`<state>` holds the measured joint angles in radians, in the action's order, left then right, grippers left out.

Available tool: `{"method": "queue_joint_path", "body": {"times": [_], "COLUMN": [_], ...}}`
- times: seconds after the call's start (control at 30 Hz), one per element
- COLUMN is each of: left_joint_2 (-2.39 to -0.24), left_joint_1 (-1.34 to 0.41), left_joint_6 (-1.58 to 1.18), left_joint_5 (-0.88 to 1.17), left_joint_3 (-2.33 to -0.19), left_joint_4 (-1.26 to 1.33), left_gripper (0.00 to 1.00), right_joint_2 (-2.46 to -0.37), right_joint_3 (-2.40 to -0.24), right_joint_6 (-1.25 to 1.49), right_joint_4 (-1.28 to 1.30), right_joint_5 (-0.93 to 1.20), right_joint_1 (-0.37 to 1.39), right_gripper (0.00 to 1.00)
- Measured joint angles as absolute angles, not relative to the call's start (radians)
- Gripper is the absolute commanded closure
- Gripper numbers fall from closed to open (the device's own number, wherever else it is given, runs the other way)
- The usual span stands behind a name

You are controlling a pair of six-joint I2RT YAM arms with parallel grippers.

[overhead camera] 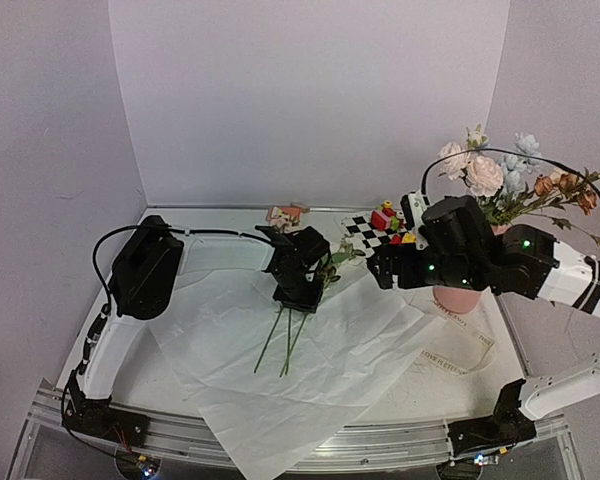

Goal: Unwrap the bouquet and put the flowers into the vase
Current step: Pick up the fake flower from the wrapping paper.

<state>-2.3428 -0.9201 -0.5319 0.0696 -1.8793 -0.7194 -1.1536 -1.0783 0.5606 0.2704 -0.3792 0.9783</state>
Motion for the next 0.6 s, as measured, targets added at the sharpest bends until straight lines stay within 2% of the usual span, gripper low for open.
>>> {"method": "queue_joint_path", "body": {"times": [0.13, 0.23, 0.6], "left_joint_2": [-2.342, -2.336, -2.188], "left_joint_1": [-0.924, -0.925, -0.927], "left_joint_6": [-0.550, -0.562, -0.626], "left_joint_5": [0.042, 0.013, -0.003], "left_joint_3": [-1.879, -1.879, -1.877], "left_joint_4": [-0.737, -0.761, -0.813], "left_gripper": [0.85, 0.90, 0.92], "right_joint_2": [-1.090, -1.067, -1.013], "right_joint_3": [-1.046, -1.034, -1.031], "right_joint_6": [0.561, 0.564, 0.594], "right_joint_4": [0.284, 0.291, 0.302], "right_joint_5": [-0.392, -0.401, -0.403], "right_joint_1": [0.978, 0.978, 0.978], "right_gripper": [0.06, 0.06, 0.05]}}
